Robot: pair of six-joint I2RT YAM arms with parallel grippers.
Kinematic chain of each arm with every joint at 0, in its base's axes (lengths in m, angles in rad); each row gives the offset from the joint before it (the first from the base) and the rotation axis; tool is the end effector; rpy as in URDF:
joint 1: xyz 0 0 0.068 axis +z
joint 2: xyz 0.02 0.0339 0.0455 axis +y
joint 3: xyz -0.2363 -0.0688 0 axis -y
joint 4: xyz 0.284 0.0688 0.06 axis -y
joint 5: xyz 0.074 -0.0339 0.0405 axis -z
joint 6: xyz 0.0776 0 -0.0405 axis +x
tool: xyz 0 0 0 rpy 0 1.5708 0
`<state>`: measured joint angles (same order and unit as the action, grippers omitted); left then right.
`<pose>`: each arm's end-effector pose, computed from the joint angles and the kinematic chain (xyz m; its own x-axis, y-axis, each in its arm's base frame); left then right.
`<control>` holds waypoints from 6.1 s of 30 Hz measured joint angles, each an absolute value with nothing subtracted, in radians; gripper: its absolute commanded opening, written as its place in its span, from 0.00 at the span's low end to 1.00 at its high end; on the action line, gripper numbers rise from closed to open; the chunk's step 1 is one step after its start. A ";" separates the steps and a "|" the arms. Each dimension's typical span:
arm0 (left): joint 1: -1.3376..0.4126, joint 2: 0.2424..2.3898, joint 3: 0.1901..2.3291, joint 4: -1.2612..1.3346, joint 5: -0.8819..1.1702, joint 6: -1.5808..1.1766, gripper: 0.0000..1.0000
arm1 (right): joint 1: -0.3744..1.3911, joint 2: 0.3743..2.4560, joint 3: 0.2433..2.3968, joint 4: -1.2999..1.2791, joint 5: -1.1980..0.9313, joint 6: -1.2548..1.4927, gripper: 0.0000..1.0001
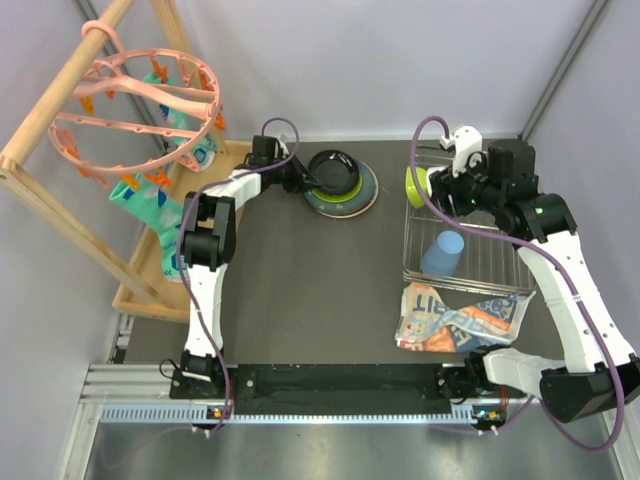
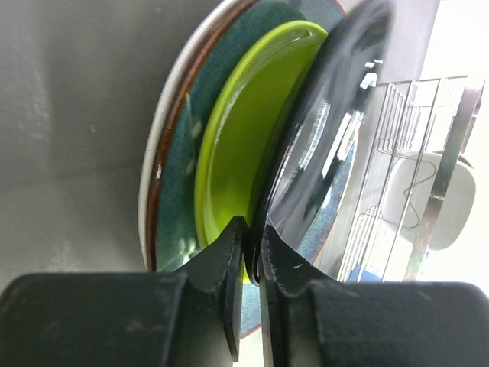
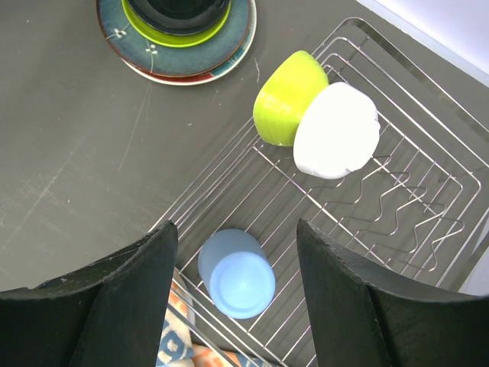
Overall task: Unload the mixed dishes from the dish rack
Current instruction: Place the plate at the center of the board, then pick up the bowl from the dish rack.
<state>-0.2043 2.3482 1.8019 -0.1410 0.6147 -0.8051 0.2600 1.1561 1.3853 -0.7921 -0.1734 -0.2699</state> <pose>0.5449 -0.1586 0.0985 -0.8647 -0.4223 -0.2719 -0.0305 0.5845 -0.8108 0.3009 0.0939 0.3724 -0.3919 -0.3760 -0.8396 -0.5175 0.8447 -0.1368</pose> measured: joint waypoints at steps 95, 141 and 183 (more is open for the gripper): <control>-0.224 2.236 1.781 -0.287 0.503 -0.603 0.51 | 0.260 1.127 1.316 -0.777 -0.175 -0.269 0.65; -0.224 1.888 1.516 -0.314 0.387 -0.240 0.74 | 0.260 1.608 1.290 -0.455 0.244 -0.313 0.86; -0.224 1.887 1.478 -0.288 0.395 -0.236 0.74 | 0.262 1.731 1.307 -0.385 0.347 -0.314 0.61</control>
